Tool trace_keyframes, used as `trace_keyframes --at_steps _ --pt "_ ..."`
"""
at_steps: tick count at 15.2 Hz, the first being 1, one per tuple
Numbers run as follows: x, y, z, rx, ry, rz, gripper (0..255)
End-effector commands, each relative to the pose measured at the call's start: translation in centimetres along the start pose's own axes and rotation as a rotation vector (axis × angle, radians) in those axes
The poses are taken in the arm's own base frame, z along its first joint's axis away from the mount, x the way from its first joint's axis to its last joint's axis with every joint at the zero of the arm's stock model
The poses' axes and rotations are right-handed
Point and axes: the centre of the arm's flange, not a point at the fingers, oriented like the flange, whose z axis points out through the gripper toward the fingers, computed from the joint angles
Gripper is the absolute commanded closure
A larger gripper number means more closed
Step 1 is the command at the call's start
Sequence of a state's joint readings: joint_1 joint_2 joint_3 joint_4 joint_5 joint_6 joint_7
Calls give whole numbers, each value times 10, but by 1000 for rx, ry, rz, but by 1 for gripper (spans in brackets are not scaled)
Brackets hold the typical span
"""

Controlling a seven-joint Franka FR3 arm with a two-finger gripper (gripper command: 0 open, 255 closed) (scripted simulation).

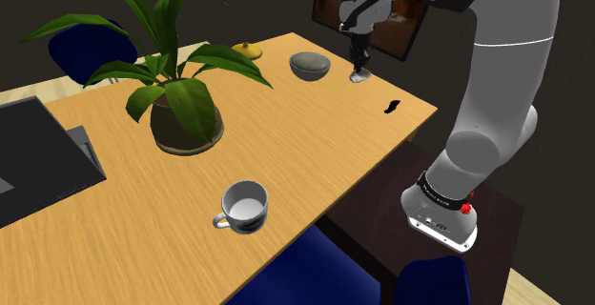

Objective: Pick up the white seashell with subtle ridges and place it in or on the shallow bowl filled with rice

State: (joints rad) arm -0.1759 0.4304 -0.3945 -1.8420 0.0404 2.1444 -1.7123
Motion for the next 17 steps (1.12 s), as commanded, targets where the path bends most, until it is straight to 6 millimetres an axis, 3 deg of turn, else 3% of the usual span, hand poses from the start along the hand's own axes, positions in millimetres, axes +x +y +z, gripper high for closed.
trace_keyframes --at_steps 1,17 --pt "0 -1 -12 0 0 0 255" --pt "-10 -11 -95 0 0 0 255"
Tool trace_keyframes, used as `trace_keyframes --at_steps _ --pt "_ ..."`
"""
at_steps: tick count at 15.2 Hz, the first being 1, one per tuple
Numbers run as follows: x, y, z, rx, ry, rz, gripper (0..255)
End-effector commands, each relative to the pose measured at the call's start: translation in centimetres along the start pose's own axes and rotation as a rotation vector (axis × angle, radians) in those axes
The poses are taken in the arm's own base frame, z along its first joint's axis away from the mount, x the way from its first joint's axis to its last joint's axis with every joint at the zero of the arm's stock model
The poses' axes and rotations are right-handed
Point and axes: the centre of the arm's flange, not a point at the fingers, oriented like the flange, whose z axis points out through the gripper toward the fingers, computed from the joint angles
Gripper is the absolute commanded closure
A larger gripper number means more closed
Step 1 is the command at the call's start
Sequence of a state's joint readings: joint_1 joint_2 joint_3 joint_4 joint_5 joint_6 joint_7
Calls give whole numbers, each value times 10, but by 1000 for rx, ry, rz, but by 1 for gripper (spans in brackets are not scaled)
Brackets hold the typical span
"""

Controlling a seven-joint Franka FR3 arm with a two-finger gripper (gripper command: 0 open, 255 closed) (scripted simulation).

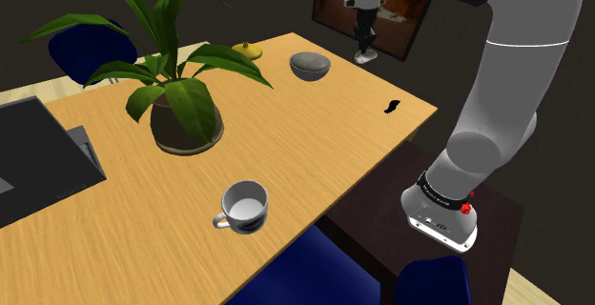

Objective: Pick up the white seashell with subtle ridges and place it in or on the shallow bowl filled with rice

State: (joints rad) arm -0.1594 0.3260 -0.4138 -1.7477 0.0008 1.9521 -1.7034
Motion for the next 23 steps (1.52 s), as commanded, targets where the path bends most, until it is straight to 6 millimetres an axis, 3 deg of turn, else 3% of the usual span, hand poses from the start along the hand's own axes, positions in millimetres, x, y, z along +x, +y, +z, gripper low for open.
trace_keyframes --at_steps 1,10,23 --pt "-1 -2 -11 0 0 0 255" --pt "-6 -7 -54 0 0 0 255" --pt "140 72 -95 0 0 0 255"
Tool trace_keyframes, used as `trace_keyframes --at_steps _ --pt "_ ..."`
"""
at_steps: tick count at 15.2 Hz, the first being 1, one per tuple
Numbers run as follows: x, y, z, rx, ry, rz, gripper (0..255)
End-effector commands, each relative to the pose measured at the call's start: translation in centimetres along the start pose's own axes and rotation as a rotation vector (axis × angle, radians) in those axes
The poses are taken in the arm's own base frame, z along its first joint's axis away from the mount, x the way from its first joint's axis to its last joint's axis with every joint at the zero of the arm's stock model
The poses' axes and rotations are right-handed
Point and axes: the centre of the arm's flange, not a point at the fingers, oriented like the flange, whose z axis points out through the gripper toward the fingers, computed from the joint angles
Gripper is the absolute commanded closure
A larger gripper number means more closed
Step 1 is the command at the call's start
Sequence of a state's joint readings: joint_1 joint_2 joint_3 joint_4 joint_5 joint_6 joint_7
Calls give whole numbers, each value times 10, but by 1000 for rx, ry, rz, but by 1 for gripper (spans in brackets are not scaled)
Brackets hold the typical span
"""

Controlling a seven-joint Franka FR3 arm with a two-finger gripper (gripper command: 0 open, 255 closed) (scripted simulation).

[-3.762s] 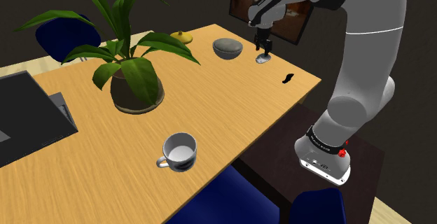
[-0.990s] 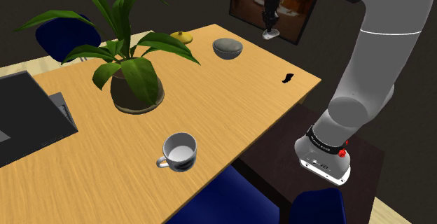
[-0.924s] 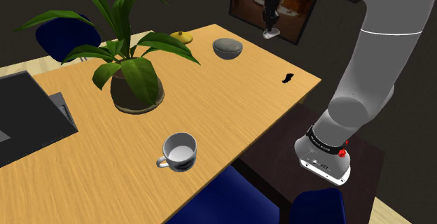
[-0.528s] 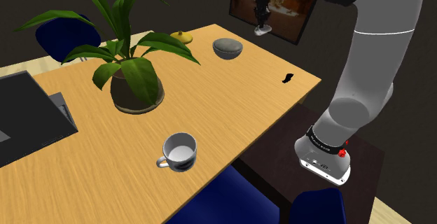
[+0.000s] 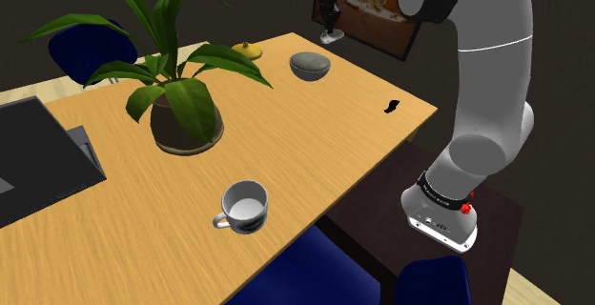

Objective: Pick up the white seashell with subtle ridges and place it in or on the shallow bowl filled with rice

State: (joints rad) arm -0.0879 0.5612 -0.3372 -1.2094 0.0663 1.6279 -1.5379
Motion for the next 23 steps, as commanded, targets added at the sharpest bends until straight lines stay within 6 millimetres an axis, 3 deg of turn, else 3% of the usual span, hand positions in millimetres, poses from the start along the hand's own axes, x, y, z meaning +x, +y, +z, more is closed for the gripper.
trace_keyframes --at_steps 1,4,20,23 --pt "24 15 -9 1 1 0 255" --pt "61 34 -19 1 1 0 255" --pt "70 44 64 1 1 0 255" --pt "71 44 69 1 1 0 255"
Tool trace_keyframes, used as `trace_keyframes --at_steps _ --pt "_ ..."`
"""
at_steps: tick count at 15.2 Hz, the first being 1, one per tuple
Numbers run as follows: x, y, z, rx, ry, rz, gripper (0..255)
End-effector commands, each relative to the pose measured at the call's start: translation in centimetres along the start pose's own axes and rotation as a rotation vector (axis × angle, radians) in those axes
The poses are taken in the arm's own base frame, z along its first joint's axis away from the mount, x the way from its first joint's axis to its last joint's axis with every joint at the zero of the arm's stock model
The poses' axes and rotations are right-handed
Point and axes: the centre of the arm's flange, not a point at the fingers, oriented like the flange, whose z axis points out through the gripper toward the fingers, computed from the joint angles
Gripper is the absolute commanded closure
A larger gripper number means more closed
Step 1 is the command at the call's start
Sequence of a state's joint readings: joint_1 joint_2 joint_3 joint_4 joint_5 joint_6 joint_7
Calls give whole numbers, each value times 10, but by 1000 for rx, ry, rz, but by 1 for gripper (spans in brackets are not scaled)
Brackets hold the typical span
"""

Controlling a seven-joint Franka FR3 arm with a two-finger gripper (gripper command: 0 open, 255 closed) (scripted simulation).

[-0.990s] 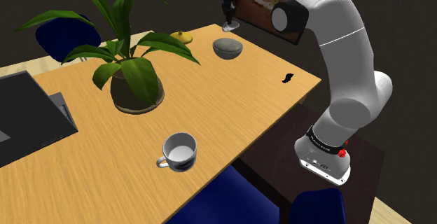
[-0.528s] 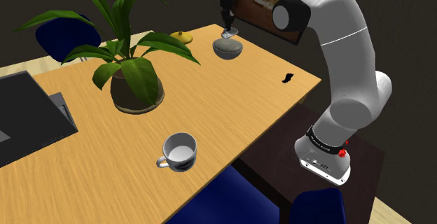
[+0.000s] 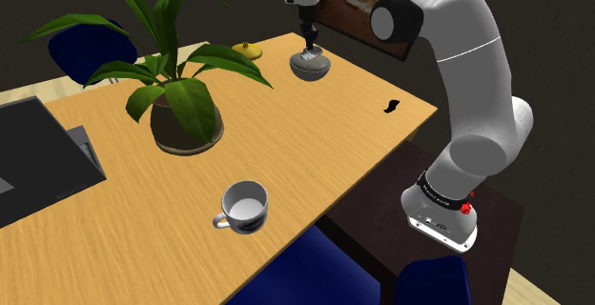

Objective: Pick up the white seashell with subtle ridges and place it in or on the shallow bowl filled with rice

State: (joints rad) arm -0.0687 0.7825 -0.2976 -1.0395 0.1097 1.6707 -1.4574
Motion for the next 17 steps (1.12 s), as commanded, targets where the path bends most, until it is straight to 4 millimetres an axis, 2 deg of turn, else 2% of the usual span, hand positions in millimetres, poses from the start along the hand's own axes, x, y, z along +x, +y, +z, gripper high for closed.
trace_keyframes --at_steps 1,5,6,11,15,17 --pt "0 0 1 -1 0 0 255" --pt "0 0 1 -1 0 0 255" --pt "0 0 1 -1 0 0 0" --pt "0 0 1 -1 0 0 0" --pt "0 0 -49 -1 0 0 0" --pt "0 0 -49 -1 0 0 0"
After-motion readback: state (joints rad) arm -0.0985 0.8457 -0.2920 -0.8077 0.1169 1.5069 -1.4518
